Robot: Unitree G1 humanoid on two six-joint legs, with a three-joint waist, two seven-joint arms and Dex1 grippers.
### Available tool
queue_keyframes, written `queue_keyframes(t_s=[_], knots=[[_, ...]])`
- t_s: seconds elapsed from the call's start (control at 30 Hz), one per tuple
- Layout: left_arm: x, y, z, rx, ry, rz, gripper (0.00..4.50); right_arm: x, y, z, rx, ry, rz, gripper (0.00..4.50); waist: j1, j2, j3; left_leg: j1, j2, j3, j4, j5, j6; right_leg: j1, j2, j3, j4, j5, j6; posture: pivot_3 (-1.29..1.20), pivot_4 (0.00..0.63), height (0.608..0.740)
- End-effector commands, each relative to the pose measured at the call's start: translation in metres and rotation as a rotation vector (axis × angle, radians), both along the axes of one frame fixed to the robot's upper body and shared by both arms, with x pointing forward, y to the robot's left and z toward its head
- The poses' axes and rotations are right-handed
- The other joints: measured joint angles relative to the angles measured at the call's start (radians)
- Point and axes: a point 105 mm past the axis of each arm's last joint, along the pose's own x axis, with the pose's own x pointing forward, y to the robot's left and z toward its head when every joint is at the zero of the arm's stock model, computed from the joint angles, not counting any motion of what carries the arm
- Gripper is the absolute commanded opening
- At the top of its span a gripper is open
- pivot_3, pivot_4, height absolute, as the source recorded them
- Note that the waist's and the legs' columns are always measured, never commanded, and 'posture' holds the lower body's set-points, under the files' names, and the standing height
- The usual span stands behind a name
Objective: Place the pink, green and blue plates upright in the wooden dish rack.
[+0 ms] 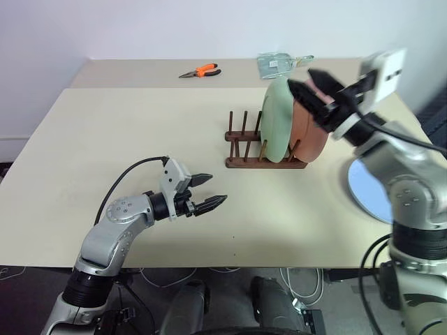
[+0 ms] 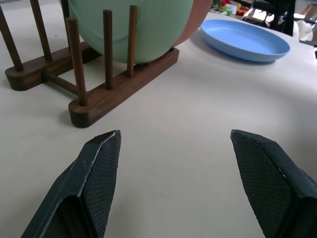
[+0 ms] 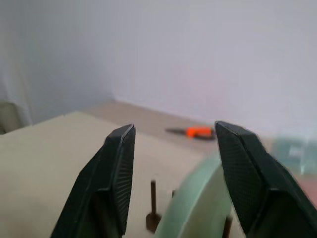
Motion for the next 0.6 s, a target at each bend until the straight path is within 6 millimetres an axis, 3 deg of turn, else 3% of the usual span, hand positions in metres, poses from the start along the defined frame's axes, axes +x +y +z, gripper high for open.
queue_keyframes(t_s=[0.03, 0.1, 0.17, 0.2, 0.37, 0.47, 0.53, 0.6], knots=[[-0.001, -0.004, 0.007, 0.009, -0.036, -0.037, 3.64, -0.015, -0.036, 0.025, -0.018, -0.087, -0.086, 3.50, 0.003, 0.000, 0.000, 0.000, 0.000, 0.000, 0.000, 0.000, 0.000, 0.000, 0.000, 0.000, 0.000, 0.000, 0.000, 0.00, 0.150, 0.740], [-0.001, -0.006, 0.006, 0.016, -0.034, -0.056, 3.64, -0.015, -0.069, 0.015, -0.079, -0.056, -0.213, 4.44, 0.007, -0.001, 0.000, 0.000, 0.000, 0.000, 0.000, 0.000, 0.000, 0.000, 0.000, 0.000, -0.001, 0.000, 0.000, 0.00, 0.150, 0.740], [-0.002, -0.010, 0.005, 0.019, -0.028, -0.083, 3.64, -0.015, -0.100, -0.012, -0.175, 0.052, -0.342, 4.48, 0.009, -0.002, 0.000, 0.000, 0.000, 0.000, 0.000, 0.000, 0.000, 0.001, 0.000, 0.000, -0.001, 0.000, 0.000, 0.00, 0.150, 0.740], [-0.003, -0.014, 0.005, 0.017, -0.023, -0.105, 3.64, -0.018, -0.108, -0.039, -0.265, 0.142, -0.368, 4.48, 0.006, -0.002, 0.000, 0.000, 0.000, 0.000, 0.000, 0.000, 0.001, 0.001, -0.001, 0.000, -0.002, 0.000, 0.000, 0.00, 0.150, 0.740], [-0.010, -0.032, 0.003, 0.023, -0.024, -0.198, 3.64, -0.042, -0.107, -0.144, -0.441, 0.455, -0.342, 4.48, -0.002, 0.001, -0.001, 0.000, 0.000, 0.003, 0.000, -0.001, 0.001, 0.000, -0.001, 0.002, -0.001, 0.000, 0.000, 0.00, 0.150, 0.740], [-0.015, -0.041, 0.004, 0.015, -0.025, -0.237, 3.64, -0.046, -0.111, -0.178, -0.500, 0.532, -0.412, 4.48, -0.017, 0.002, -0.001, 0.001, 0.001, 0.005, 0.000, -0.001, 0.001, 0.000, -0.001, 0.003, 0.000, -0.002, 0.002, 0.00, 0.150, 0.740], [-0.019, -0.049, 0.008, -0.005, -0.026, -0.267, 3.64, -0.042, -0.129, -0.204, -0.578, 0.595, -0.546, 3.93, -0.019, 0.002, -0.002, 0.001, 0.001, 0.005, 0.001, -0.001, 0.001, 0.000, -0.001, 0.003, 0.000, -0.002, 0.003, 0.00, 0.150, 0.740], [-0.020, -0.052, 0.009, -0.009, -0.028, -0.271, 3.64, -0.040, -0.135, -0.213, -0.600, 0.617, -0.594, 3.17, -0.017, 0.001, -0.002, 0.001, 0.001, 0.005, 0.002, -0.001, 0.001, 0.001, -0.001, 0.003, 0.000, -0.002, 0.002, 0.00, 0.150, 0.740]])
